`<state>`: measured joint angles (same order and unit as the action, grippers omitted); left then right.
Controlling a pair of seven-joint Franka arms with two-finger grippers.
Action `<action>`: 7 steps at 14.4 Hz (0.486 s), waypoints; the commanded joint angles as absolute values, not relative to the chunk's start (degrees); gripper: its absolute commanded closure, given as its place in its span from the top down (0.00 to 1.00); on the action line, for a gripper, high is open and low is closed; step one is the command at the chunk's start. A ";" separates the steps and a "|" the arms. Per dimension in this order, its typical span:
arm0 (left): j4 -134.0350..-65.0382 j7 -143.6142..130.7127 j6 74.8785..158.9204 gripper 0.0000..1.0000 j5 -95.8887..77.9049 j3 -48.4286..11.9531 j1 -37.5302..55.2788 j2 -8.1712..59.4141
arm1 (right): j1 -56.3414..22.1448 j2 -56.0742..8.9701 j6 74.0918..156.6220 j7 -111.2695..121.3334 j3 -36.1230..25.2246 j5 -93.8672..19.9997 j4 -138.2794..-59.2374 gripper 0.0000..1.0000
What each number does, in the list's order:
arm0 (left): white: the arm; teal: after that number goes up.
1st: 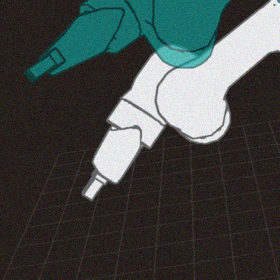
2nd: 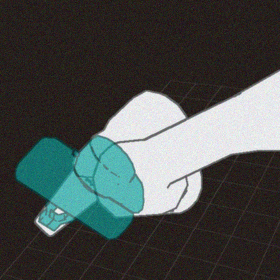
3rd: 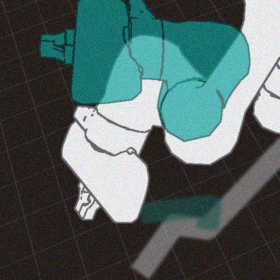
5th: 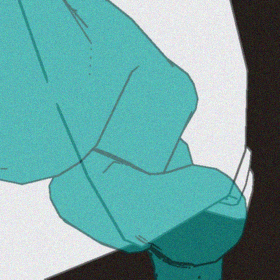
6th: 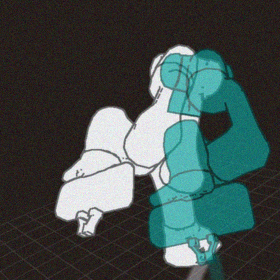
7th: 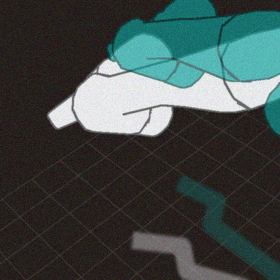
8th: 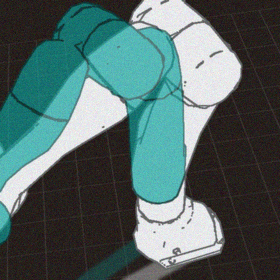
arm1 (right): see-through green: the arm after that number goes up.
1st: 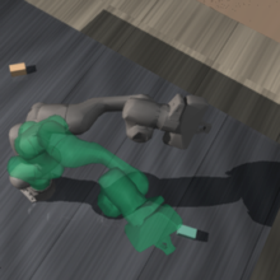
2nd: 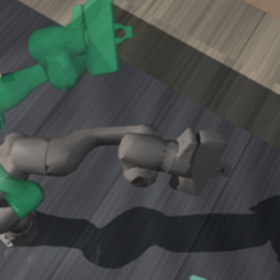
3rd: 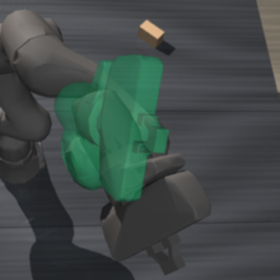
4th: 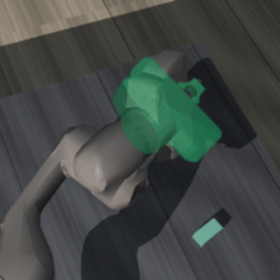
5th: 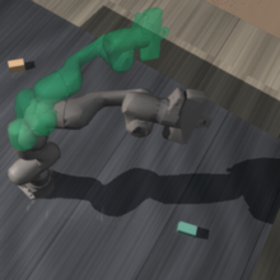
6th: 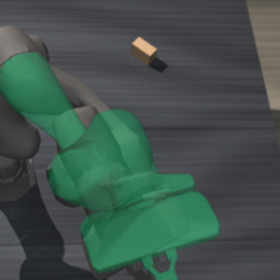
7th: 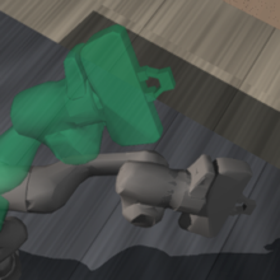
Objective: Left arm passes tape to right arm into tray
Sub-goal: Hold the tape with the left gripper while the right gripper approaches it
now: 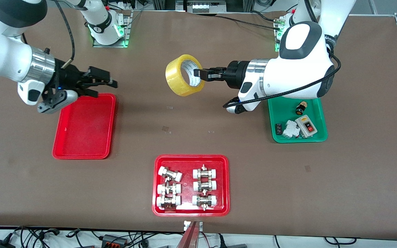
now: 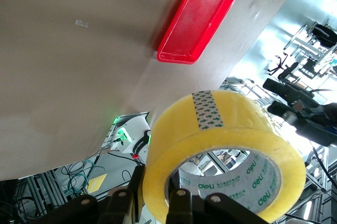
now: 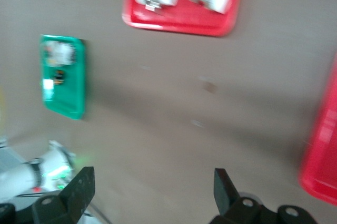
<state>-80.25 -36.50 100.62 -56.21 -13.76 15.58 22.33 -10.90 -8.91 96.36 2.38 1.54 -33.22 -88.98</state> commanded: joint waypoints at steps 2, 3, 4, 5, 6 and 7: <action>-78.57 -37.27 99.93 0.00 -57.57 -13.62 15.47 22.68 | -12.74 -12.74 95.36 -2.26 0.97 -40.68 -80.60 1.00; -78.49 -37.35 100.02 0.00 -57.57 -13.62 15.56 22.68 | -13.61 -12.74 95.36 -5.16 0.97 -41.04 -79.64 1.00; -78.57 -37.27 99.93 0.00 -57.57 -13.62 15.56 22.76 | -14.67 -12.74 95.54 -7.27 0.97 -41.13 -78.76 1.00; -78.57 -37.27 99.93 0.00 -57.57 -13.62 15.47 22.76 | -16.16 -12.74 96.84 -10.08 0.97 -41.13 -78.23 1.00; -78.57 -37.27 99.93 0.00 -57.57 -13.62 15.47 22.68 | -18.26 -12.74 98.86 -13.85 0.97 -41.13 -78.14 1.00; -78.57 -37.27 99.93 0.00 -57.57 -13.62 15.38 22.68 | -19.85 -12.74 100.27 -17.37 0.97 -41.13 -78.13 1.00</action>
